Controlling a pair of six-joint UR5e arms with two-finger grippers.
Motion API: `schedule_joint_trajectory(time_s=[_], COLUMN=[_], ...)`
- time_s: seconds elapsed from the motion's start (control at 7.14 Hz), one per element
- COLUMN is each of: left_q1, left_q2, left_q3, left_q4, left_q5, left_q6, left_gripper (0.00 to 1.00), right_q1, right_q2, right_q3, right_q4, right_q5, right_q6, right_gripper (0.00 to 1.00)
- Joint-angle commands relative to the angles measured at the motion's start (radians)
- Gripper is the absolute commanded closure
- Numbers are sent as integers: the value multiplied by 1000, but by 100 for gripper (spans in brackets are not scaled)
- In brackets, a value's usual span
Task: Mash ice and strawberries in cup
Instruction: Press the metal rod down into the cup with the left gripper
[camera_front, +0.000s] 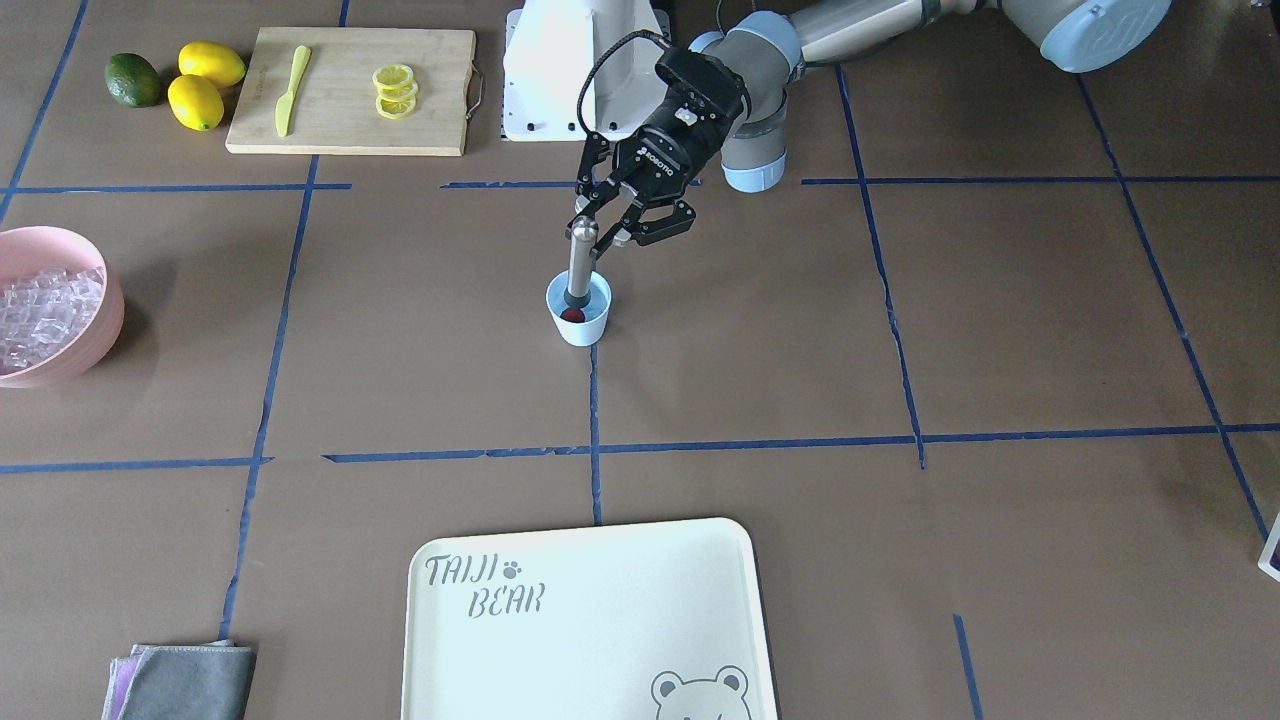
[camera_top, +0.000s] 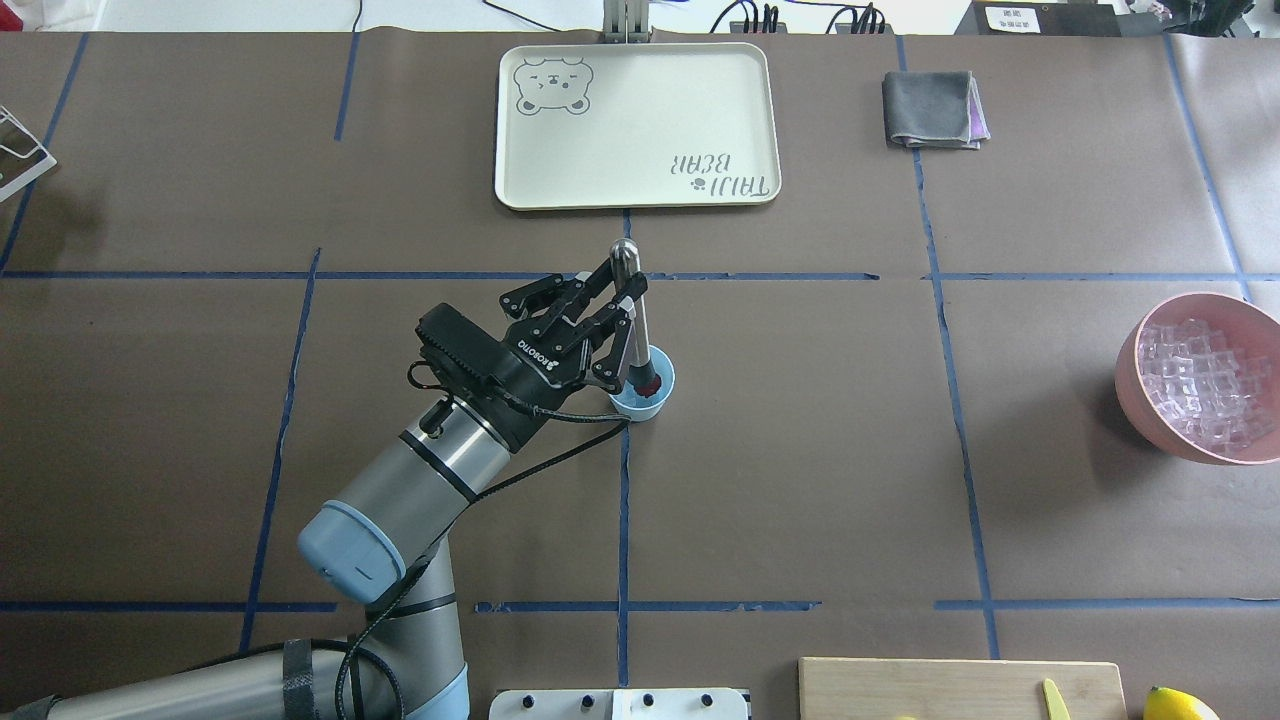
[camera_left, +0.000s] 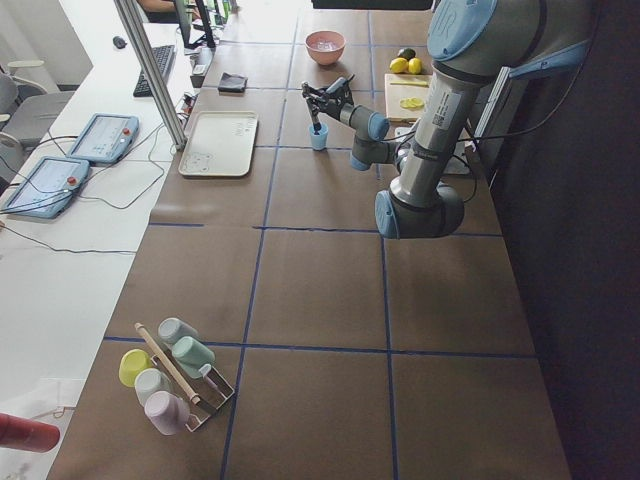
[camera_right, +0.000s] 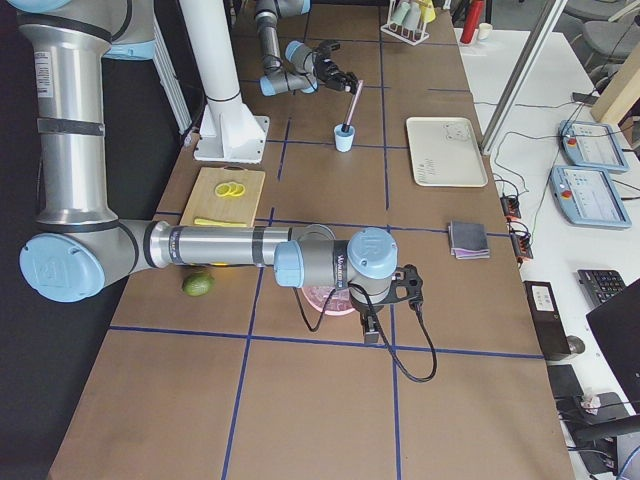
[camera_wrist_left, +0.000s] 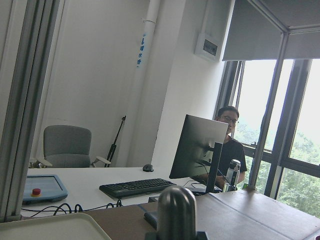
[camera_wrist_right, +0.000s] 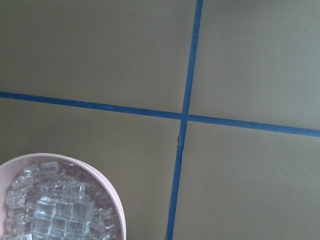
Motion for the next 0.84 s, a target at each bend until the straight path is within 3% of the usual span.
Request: schedule_joint_trajectory(time_s=[0.0,0.7], left_q1=[0,1], left_q2=[0,-2], left_q3=[28,55], left_q4=[-1,-1], left_q5=[0,5], left_q6=[-2,-8], left_gripper=[100,100], right_q1=[0,0], right_q2=[0,0], right_q3=[-2,-2], right_q4=[0,0], right_q5=[-1,-2], right_q6=[0,-2], right_gripper=[0,0])
